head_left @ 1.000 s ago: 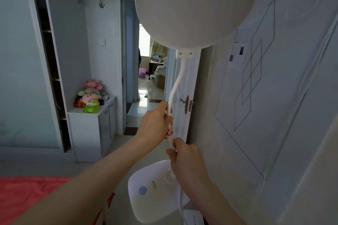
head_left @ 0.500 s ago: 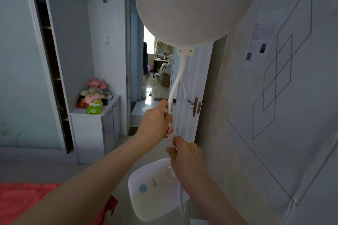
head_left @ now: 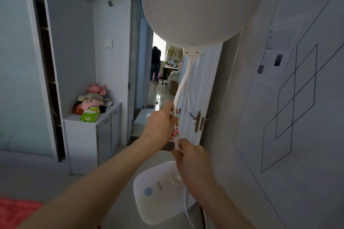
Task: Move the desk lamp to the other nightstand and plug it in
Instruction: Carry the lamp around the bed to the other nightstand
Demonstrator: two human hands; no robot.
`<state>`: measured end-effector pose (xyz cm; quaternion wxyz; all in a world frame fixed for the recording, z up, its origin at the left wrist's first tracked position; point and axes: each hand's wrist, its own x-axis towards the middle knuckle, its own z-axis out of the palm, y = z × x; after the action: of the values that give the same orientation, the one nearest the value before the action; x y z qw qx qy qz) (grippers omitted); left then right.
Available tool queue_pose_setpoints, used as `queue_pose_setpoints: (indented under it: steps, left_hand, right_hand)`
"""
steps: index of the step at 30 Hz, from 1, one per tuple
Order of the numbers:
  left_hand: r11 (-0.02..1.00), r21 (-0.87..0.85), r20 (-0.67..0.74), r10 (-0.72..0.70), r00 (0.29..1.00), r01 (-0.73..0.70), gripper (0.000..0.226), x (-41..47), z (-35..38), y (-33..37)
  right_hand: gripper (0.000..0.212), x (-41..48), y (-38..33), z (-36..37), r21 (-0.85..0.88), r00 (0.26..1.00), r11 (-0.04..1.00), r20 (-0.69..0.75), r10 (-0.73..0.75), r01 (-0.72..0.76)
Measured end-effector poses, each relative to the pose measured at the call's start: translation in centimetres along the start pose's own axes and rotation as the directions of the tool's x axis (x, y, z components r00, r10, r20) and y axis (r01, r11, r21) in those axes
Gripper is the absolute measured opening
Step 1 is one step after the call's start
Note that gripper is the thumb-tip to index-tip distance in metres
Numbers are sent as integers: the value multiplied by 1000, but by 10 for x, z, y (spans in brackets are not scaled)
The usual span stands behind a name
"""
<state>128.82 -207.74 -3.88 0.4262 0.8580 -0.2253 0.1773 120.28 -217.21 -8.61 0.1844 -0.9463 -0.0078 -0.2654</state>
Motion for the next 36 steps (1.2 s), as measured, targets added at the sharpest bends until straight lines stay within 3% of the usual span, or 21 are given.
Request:
queue_pose_setpoints:
  steps: [15,36]
  left_hand:
    - [998,-1,-6,-61,998,61,10,74,16,-43]
    - [1000,8,0,-20,1000,20,8,221,-30,-182]
  right_hand:
    - [24,79,21,39,39,997,999,69,-27,25]
    - [19,245,-29,168,30,1000,999,15,-17,17]
